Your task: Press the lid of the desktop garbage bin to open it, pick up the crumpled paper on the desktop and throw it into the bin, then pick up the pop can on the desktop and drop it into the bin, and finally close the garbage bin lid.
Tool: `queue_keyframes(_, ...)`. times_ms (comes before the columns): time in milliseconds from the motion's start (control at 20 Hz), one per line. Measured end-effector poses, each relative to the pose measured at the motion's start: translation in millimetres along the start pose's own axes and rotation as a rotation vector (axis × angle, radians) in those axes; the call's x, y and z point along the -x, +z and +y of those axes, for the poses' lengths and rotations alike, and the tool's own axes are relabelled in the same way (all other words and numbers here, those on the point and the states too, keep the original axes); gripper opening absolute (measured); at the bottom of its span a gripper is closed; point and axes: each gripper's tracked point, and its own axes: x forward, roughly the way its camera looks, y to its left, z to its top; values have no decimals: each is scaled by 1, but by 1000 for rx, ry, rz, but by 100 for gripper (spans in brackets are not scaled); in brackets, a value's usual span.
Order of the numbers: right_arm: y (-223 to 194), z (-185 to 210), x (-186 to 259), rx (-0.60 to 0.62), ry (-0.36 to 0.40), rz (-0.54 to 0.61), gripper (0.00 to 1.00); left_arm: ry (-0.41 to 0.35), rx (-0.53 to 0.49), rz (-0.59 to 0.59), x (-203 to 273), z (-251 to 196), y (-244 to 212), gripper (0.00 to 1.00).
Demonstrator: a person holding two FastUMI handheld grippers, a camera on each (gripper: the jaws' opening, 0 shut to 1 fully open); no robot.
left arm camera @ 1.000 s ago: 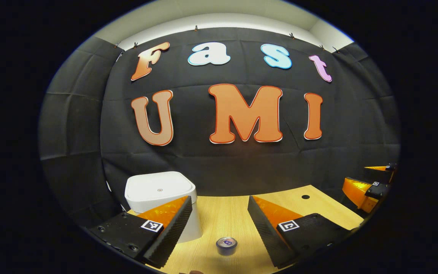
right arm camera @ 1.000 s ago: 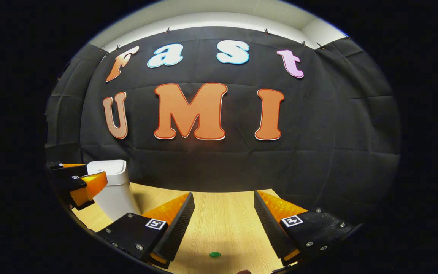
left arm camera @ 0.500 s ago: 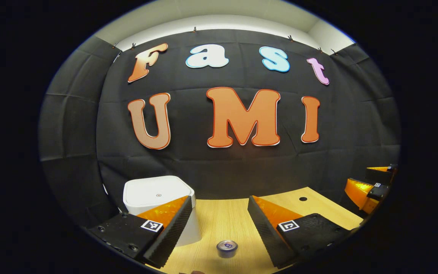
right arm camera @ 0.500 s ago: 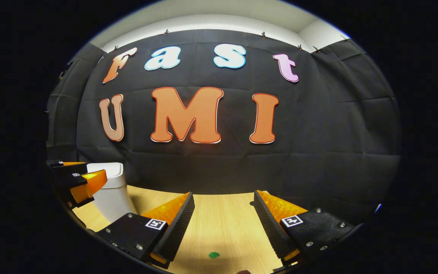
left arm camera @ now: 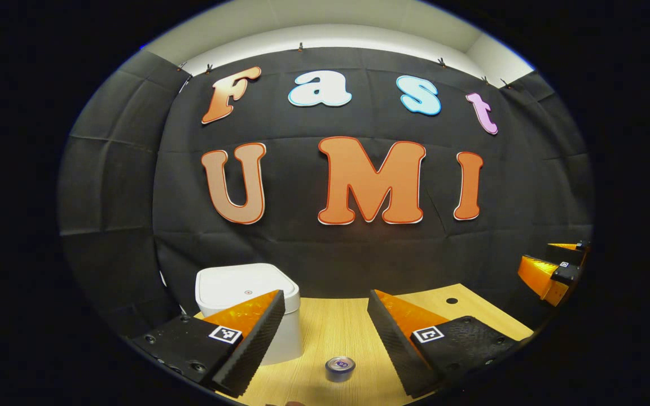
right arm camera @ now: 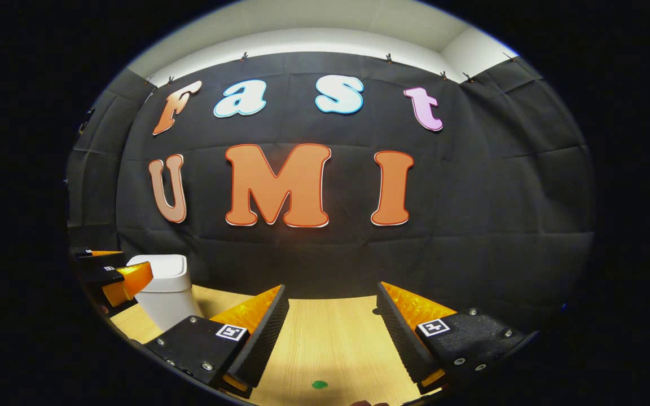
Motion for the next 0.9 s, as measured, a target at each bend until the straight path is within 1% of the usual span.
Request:
queue_keyframes(150, -4, 0, -1, -16, 10, 17, 94, 1, 9, -8, 1, 2, 6, 94)
queue_keyframes(400, -7, 4, -3, -16, 20, 24, 94, 16, -6, -14, -4, 10, 10, 94)
queue_keyframes(500, -5, 4, -6, -25, 23, 22, 94, 1, 1, -13, -6, 8, 11, 94)
queue_keyframes(600, -5, 5, -9, -27, 26, 21, 94, 5, 13, -16, -8, 12, 13, 94)
queue_keyframes(650, -4, 6, -9, -25, 28, 20, 94, 7, 15, -18, -9, 12, 14, 96)
queue_keyframes(800, -4, 11, -15, -19, 38, 21, 94, 15, 0, -32, -12, 18, 18, 89)
queue_keyframes(850, -5, 13, -16, -21, 45, 23, 94, 13, -5, -30, -13, 18, 18, 83)
queue_keyframes(900, -5, 15, -18, -23, 48, 25, 94, 8, -6, -23, -13, 18, 17, 80)
